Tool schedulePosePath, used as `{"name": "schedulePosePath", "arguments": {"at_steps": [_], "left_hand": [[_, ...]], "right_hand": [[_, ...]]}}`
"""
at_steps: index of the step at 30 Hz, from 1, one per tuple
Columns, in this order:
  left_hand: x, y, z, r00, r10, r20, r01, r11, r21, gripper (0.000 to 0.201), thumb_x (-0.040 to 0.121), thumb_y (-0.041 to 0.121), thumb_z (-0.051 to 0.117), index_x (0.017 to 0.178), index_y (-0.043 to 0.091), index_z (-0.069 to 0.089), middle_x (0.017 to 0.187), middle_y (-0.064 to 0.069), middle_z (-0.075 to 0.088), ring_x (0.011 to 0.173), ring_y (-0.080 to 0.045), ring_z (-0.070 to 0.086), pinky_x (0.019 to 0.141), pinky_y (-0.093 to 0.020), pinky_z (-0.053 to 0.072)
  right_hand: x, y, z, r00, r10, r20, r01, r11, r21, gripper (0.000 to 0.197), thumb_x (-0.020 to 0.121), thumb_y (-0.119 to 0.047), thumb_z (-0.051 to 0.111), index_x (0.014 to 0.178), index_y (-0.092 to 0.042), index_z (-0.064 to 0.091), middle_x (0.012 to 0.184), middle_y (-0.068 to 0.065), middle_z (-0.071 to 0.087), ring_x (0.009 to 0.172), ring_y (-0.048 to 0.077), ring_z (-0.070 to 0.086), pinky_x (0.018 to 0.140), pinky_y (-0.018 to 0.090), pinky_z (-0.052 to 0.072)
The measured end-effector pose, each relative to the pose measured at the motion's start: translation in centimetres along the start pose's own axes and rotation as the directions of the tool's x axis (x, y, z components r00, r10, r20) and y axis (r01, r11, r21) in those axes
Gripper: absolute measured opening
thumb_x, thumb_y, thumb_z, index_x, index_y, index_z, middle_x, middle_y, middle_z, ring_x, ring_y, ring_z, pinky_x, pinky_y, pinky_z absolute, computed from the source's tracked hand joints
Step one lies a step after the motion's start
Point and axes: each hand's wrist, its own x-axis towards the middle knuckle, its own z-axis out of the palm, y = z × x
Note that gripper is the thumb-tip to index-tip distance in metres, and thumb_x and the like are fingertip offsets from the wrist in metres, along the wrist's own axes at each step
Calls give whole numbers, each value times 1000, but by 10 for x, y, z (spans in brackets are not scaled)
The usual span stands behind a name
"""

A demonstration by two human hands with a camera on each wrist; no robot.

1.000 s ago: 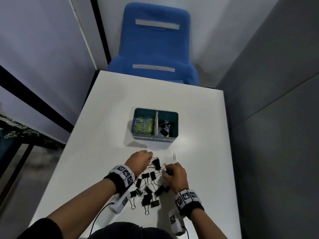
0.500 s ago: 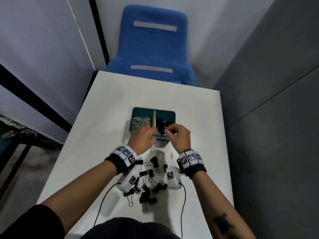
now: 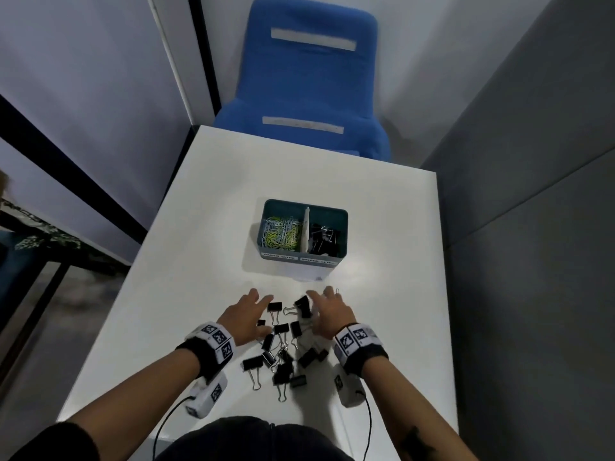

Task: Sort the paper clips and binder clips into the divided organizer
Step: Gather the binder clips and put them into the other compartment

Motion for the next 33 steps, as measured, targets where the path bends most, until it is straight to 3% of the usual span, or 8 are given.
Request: {"name": "schedulePosePath", "arguments": {"at_steps": [2,4,9,16,20,23,28,33], "left_hand": [[4,12,4,1000,10,-23,-10,1000,1,72,90,47,56,148,23,21,134,-9,31,116,-28,41,82,-38,47],[8,25,7,999,22,-38,-21,999,38,68,91,44,56,147,22,23,134,-10,31,116,-28,41,79,-38,47],[17,44,14,994,12,-108,-8,999,32,49,88,30,62,130,17,40,126,-10,37,108,-29,47,71,-37,47],[17,38,8,987,9,-159,-32,990,-141,16,84,6,56,98,10,48,101,-8,46,84,-33,53,66,-40,45],[15,34,-3,984,33,-174,-66,979,-191,21,77,-3,51,82,17,44,86,-4,49,74,-30,51,69,-42,44],[15,48,-29,961,58,-272,-111,976,-186,16,83,3,55,82,17,48,85,1,52,73,-23,52,68,-39,46],[32,90,-107,849,113,-517,-259,940,-220,8,89,11,64,85,17,58,85,6,61,75,-12,59,67,-23,52],[44,104,-158,807,139,-574,-292,938,-184,14,88,22,65,101,18,61,93,5,63,78,-14,58,66,-30,49]], "right_hand": [[-3,-1,15,1000,-3,26,4,1000,-30,87,73,-7,67,143,-30,21,139,13,26,125,36,34,84,43,51],[-3,-4,26,999,-29,-31,28,999,-18,86,74,-7,65,143,-31,20,138,14,26,122,37,34,78,43,52],[4,-15,35,987,-64,-149,61,998,-25,55,84,-26,63,132,-25,36,127,14,36,110,35,42,67,42,50],[8,-11,40,969,-67,-236,79,996,40,31,85,-14,60,114,-12,49,109,13,50,94,35,55,58,36,40],[6,-3,38,963,-4,-269,50,985,166,18,80,-17,63,96,-11,58,94,9,57,80,33,60,58,33,41],[1,3,35,947,71,-315,39,944,328,12,75,-14,63,87,-13,64,88,6,61,78,27,59,64,33,46],[-7,4,21,937,93,-338,44,925,377,12,72,-18,66,84,-16,65,86,2,61,73,17,52,63,25,40],[-5,-2,-36,882,88,-464,104,922,373,8,74,-17,64,81,-15,61,81,-1,59,70,17,53,62,26,38]]}}
